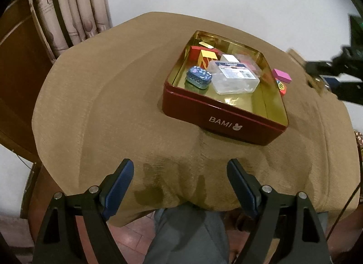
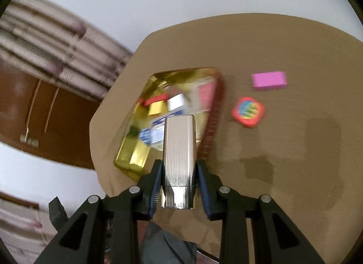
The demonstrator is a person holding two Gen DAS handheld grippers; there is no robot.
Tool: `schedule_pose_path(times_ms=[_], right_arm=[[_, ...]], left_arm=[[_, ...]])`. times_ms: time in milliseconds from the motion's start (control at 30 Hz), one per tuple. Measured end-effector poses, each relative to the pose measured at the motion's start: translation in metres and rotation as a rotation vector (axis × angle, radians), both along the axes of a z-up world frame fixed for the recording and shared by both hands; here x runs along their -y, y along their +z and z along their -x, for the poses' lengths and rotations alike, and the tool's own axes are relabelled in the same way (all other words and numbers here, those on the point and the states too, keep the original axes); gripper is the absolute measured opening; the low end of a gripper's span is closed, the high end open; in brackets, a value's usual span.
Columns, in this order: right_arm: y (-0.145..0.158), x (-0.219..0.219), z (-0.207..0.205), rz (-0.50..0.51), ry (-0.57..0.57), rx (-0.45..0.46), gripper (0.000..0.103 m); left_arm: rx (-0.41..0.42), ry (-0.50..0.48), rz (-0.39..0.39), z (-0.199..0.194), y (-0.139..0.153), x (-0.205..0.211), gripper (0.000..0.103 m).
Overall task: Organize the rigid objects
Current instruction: 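Carry the silver case into the tin and open the right gripper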
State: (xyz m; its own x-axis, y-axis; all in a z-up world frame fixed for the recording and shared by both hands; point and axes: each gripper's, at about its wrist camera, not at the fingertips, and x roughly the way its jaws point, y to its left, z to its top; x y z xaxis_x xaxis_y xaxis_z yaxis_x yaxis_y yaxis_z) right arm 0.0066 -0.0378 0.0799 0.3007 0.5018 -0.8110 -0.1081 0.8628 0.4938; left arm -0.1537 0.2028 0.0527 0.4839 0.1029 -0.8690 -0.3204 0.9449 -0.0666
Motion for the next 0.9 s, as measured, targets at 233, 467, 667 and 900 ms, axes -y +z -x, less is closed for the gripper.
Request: schedule_pose_path(times_ms=[233, 467, 667, 900], right_arm=[[-0.025, -0.061, -0.018, 0.067, 0.161, -0.040, 0.030], [-0.048, -0.098, -0.040, 0.149, 0.395, -0.057, 0.030], [-0.059, -0.123, -0.045, 0.311, 0.641, -0.059, 0.030], [-0.067, -0.143, -0.048, 0.517, 0.785, -0.049, 0.030]], left_arm=[[0.007, 0.012, 0.012, 0.001, 0.000, -0.004, 0.081], [0.000, 0.017, 0.019, 0.000, -0.001, -0.005, 0.081], [-0.017, 0.012, 0.020, -0.003, -0.006, -0.004, 0.082], [-0.032, 0.008, 0.012, -0.005, -0.011, -0.001, 0.082]])
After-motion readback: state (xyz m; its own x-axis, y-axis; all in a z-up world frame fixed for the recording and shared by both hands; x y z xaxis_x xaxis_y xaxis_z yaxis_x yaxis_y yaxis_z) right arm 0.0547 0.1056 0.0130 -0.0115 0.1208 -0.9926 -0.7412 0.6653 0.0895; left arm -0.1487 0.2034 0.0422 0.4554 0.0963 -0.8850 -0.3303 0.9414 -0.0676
